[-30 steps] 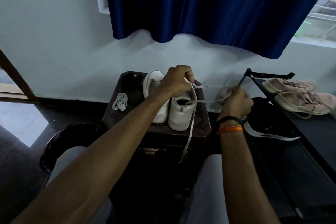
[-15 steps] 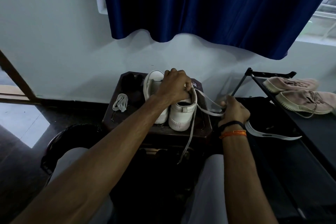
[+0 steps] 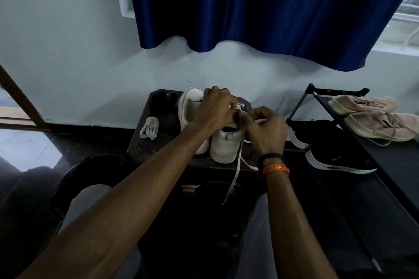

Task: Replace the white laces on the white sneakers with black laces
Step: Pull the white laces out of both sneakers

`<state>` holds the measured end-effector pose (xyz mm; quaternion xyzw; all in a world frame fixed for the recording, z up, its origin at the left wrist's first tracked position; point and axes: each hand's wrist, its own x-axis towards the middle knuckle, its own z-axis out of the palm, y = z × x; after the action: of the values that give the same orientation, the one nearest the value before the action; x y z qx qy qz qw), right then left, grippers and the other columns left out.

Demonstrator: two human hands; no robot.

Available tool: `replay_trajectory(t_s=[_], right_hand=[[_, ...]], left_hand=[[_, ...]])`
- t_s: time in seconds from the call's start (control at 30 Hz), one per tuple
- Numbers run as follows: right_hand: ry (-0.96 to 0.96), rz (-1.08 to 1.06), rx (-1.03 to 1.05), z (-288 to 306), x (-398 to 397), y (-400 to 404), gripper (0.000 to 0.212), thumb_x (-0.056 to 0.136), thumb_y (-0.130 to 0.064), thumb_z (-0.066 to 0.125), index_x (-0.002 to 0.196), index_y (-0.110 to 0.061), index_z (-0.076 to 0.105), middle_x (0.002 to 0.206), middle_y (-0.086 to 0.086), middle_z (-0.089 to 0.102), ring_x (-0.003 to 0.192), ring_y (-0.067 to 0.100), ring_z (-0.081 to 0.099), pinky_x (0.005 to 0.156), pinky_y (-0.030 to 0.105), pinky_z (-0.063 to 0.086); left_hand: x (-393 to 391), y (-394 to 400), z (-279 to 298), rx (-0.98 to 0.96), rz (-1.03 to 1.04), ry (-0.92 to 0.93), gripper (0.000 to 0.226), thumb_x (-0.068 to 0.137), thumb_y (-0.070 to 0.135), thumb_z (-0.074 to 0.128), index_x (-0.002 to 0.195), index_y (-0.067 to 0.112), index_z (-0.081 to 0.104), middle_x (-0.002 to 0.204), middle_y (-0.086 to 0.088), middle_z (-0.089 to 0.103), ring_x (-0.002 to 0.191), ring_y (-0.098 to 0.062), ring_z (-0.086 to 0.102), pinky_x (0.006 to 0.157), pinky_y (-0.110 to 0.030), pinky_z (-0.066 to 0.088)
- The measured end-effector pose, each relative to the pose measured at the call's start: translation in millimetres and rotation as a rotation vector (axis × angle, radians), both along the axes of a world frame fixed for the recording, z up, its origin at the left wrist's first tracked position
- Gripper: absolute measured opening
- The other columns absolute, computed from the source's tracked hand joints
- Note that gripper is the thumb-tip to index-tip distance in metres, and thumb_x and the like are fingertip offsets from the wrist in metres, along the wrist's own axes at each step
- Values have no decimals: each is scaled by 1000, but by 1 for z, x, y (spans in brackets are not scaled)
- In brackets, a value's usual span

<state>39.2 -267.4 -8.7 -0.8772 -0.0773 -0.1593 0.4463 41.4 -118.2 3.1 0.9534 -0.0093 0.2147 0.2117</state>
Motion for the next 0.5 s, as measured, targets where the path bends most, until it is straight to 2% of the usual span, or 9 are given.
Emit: replay_trajectory(t_s=[0.13,0.2,0.3,0.4,0.43,0.5], right_hand=[[-21,-43,-102,-2,0,8,27,81,-46,77,82,-21,67,77,-6,68,74,18,65,68,31,52],[-10,-69,-92,-2,-1,9,27,83,-46,75,81,-20,68,73,-5,68,75,20,66,68,29,49],[32,-97,-112,2,-2,12,26,86,-45,73,85,-19,70,77,-1,72,80,24,66,70,26,40],[38,-108,-100,4,-2,11,24,87,-45,71,87,-21,69,77,-2,71,83,26,68,74,29,46],[34,-104,-103,4,-2,11,23,88,-45,70,90,-22,69,80,-2,72,84,26,69,75,30,46],[19,-76,-120,4,-2,11,22,89,-43,69,97,-23,69,89,-1,75,88,26,69,75,29,44]], left_hand=[[0,2,1,-68,63,-1,7,79,15,74,74,20,72,92,1,71,98,-26,54,94,-38,34],[-1,5,1,-158,101,3,11,76,14,75,69,19,69,83,2,71,94,-26,57,93,-41,40],[-1,9,3,-437,192,-50,10,71,8,70,63,14,67,70,4,71,78,-23,67,80,-41,55],[2,15,12,-719,329,-68,11,70,3,60,62,10,65,68,2,71,75,-17,70,71,-37,59],[4,18,15,-767,356,-71,12,70,2,59,64,9,65,69,2,72,75,-15,70,70,-35,60],[4,21,18,-742,362,-74,13,73,1,61,68,12,66,71,6,71,74,-11,68,68,-30,59]])
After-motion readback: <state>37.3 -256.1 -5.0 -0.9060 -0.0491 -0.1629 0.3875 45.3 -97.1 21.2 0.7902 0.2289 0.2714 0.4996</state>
